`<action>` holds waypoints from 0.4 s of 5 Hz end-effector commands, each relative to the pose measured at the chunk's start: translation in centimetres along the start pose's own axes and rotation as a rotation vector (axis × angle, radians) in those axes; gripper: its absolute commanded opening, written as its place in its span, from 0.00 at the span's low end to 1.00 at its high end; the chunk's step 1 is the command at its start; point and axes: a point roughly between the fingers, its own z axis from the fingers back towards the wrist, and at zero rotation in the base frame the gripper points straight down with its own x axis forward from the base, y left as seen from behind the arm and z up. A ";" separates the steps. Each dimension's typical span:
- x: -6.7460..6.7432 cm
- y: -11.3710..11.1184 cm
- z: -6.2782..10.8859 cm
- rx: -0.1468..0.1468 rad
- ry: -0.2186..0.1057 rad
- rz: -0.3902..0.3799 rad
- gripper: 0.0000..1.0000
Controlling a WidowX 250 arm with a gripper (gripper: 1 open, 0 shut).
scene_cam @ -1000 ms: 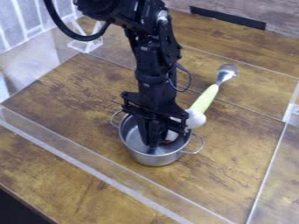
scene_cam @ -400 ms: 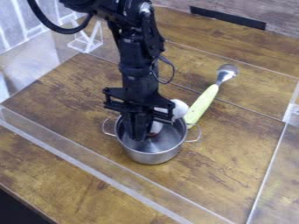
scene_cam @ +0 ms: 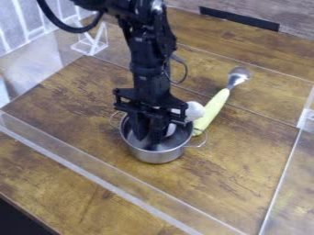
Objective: Remove the mushroom from the silver pot and put it on the table
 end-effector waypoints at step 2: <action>2.0 2.2 1.6 -0.013 -0.063 0.010 1.00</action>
